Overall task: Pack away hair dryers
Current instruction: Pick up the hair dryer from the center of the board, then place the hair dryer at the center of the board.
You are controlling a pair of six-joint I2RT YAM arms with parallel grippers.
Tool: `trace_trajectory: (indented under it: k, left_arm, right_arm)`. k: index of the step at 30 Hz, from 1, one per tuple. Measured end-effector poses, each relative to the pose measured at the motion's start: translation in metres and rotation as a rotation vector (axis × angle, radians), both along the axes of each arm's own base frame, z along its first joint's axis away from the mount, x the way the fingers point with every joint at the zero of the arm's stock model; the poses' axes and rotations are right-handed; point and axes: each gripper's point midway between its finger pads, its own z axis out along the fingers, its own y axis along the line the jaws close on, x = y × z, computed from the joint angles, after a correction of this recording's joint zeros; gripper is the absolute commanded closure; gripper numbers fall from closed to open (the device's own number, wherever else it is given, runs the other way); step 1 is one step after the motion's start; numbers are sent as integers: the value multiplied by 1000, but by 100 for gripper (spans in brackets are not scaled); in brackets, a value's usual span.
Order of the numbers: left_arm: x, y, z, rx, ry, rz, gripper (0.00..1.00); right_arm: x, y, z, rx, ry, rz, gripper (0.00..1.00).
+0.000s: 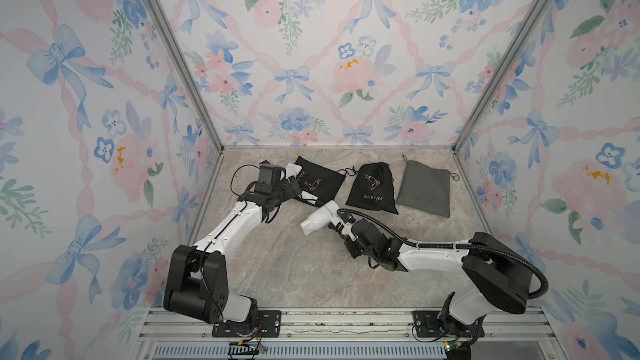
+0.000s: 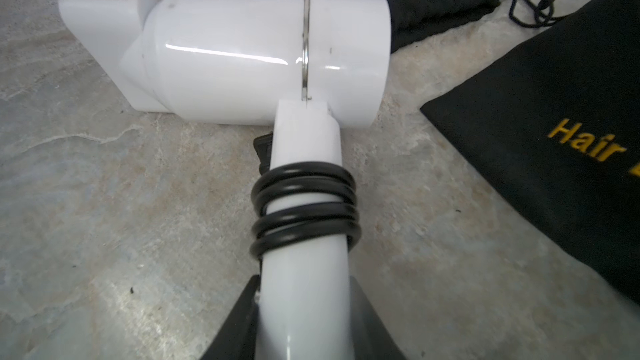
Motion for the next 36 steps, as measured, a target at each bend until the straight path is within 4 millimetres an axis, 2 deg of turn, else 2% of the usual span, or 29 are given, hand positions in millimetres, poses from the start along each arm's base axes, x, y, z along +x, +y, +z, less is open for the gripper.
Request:
trace_trajectory:
  k: [6, 11, 14, 17, 22, 30, 36]
  left_arm:
    - [1, -9, 1, 20, -6, -58, 2]
    - [-1, -14, 1, 27, -8, -109, 2]
    - [-2, -17, 1, 32, -10, -137, 2]
    - [-3, -20, 1, 34, -12, -167, 2]
    - [-4, -24, 1, 32, -14, -199, 2]
    - [-5, -28, 1, 21, -13, -222, 2]
    - [-6, -31, 2, 22, -14, -238, 2]
  right_arm:
    - [-6, -4, -10, -8, 44, -18, 60]
    - [-14, -7, -30, -46, 107, -14, 57]
    - [-19, -6, -40, -60, 142, -2, 52]
    - [-22, -3, -40, -55, 156, 17, 40]
    - [-21, 2, -37, -38, 185, 35, 30]
    - [-11, 9, -23, -5, 208, 53, 29]
    - [-8, 4, -28, -15, 236, 56, 31]
